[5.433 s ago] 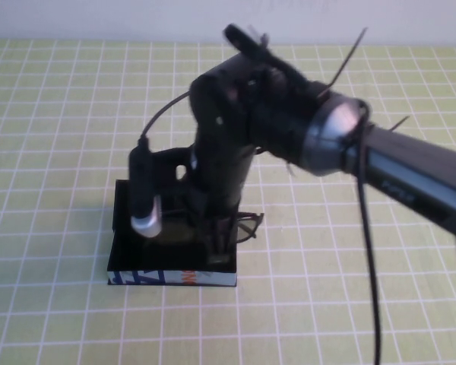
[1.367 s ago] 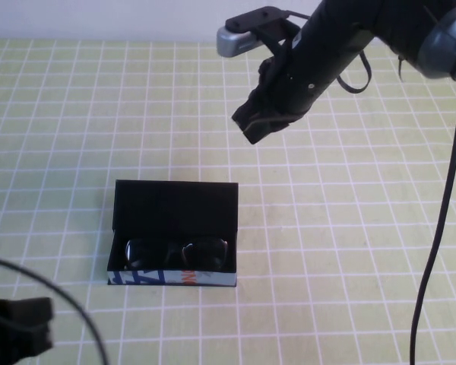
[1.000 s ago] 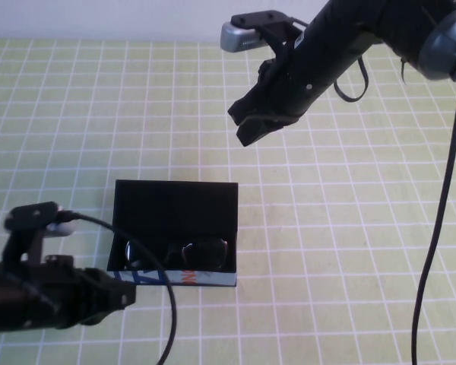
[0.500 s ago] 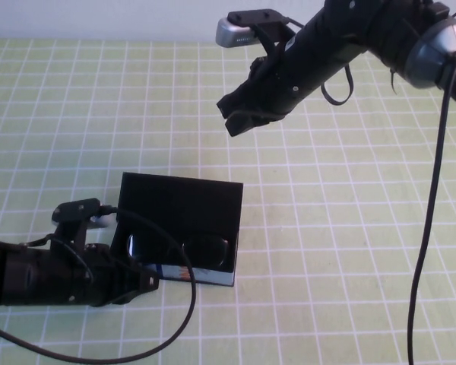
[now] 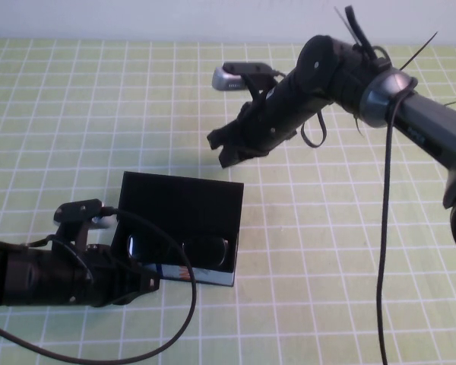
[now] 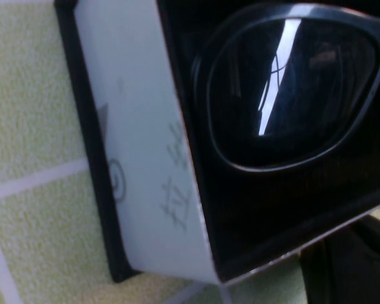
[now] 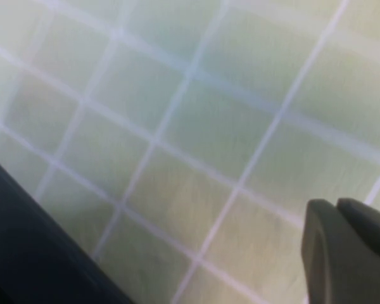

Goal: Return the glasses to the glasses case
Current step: Close the glasses case

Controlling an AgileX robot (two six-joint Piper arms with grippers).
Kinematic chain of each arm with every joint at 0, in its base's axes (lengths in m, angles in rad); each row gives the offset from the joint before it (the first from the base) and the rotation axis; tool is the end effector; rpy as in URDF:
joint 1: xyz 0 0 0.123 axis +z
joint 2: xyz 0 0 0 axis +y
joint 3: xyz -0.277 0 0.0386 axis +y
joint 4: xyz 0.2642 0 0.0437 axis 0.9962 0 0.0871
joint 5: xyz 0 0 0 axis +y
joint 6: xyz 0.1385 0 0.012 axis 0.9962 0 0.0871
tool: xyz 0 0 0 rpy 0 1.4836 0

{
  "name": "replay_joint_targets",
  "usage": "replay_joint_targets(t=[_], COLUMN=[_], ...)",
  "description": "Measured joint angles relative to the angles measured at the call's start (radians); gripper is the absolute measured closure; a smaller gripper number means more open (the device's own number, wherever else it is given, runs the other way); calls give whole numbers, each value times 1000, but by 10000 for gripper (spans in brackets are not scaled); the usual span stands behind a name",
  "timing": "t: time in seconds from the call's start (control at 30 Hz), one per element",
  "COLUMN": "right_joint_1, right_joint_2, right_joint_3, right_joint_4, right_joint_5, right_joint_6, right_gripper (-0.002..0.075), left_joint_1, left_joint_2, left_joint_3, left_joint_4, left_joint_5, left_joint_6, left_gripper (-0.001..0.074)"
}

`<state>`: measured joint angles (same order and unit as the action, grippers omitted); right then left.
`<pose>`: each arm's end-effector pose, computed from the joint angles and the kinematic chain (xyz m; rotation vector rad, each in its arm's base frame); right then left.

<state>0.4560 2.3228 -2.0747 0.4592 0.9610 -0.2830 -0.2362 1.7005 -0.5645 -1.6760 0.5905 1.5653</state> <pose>0.4683 0.2860 0.1628 -0.7363 2.5642 0.6405 0.2636 -0.1427 0.0755 0.3643 2.5114 -0.8917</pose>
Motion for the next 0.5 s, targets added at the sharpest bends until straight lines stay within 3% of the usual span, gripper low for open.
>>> replay_joint_targets(t=[0.5], right_joint_1=[0], right_joint_2=[28], right_joint_3=[-14], right_joint_4=[65], right_joint_5=[243], right_joint_6=[0], right_gripper=[737], left_joint_1=[0], left_joint_2=[0], left_joint_3=[0], left_joint_4=[0], left_joint_5=[0], left_joint_6=[1], left_gripper=[737])
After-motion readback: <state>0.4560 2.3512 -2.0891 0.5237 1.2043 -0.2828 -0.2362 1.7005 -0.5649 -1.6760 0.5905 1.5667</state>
